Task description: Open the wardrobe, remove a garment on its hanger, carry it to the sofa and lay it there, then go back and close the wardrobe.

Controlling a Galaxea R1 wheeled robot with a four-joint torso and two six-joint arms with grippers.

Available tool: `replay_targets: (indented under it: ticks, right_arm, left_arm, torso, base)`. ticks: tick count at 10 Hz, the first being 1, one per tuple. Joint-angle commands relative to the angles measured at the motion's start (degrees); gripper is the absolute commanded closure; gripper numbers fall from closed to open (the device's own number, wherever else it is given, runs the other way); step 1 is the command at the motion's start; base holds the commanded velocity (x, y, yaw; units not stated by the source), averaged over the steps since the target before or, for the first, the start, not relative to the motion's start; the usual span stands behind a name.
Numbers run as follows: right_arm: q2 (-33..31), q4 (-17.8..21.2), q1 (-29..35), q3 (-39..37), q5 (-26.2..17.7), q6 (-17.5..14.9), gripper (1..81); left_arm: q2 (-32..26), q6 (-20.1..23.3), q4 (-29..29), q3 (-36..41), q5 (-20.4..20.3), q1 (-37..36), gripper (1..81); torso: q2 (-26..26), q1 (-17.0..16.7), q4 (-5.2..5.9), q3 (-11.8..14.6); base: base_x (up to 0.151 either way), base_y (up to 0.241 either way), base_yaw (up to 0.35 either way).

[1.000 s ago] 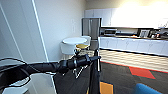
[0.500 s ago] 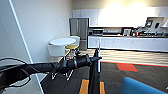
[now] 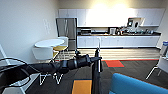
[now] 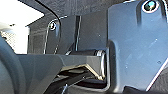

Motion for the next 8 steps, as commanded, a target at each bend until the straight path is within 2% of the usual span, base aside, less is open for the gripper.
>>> replay_targets:
  ticks: [1, 8]
  right_arm:
    - [-1.4, -1.8, 1.2, 2.4, -2.0, -0.2, 1.0]
    - [1.3, -1.6, 0.9, -1.9, -2.0, -0.2, 1.0]
  left_arm:
    - [0.0, 0.7, 1.2, 1.3, -2.0, -9.8, 81.1]
    - [-0.7, 0.7, 2.1, 2.1, -1.7, -9.2, 81.1]
  torso:
    - [0.0, 0.0, 0.00, 0.0]
    - [0.0, 0.0, 0.00, 0.0]
  base:
    - [0.000, 0.000, -0.335]
    - [0.000, 0.000, -0.335]
